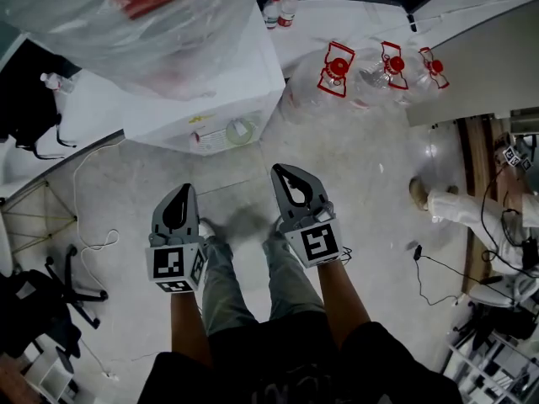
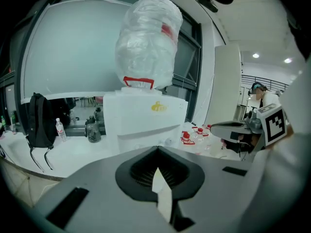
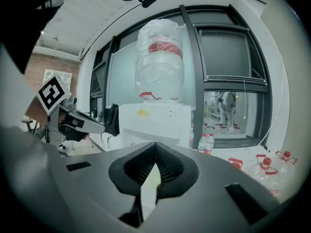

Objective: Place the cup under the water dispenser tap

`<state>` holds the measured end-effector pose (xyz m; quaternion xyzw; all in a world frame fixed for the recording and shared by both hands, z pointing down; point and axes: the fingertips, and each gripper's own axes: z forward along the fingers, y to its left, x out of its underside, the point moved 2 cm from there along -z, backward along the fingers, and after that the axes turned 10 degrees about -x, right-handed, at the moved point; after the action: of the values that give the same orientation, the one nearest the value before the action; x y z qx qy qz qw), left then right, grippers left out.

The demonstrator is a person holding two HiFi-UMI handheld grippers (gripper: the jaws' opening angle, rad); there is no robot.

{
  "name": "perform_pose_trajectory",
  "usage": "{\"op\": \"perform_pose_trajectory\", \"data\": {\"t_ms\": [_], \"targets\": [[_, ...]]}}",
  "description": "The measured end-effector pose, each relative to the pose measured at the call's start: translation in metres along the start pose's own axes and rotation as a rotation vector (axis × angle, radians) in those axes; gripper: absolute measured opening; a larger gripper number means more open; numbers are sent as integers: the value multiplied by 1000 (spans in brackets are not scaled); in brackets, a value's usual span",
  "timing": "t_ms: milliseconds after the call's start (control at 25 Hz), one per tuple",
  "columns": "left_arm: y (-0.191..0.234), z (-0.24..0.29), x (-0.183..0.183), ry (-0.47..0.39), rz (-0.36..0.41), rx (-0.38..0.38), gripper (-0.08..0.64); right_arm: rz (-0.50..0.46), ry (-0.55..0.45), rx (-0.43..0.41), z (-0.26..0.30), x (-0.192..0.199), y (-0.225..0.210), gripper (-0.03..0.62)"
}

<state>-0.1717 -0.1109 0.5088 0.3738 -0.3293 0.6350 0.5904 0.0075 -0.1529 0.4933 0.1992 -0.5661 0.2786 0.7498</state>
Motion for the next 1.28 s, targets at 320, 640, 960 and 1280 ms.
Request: {"op": "perform_pose_trajectory", "data": {"t_ms": [320,640,960,1280], "targets": [[-3,-31,-46,-49,2,-1,9,31,-41,4,-23,-52,5,15],[1,-59,-79,-84,-25,-15,9,80,-33,13,-39,-94,6,15],[13,-78,-111,-139,-25,-45,9,121,-88,2,-51,-134,9,15],[11,-89,-141,-179,-4,-41,9,49,-72,28,-55,-157,-1,15]]}}
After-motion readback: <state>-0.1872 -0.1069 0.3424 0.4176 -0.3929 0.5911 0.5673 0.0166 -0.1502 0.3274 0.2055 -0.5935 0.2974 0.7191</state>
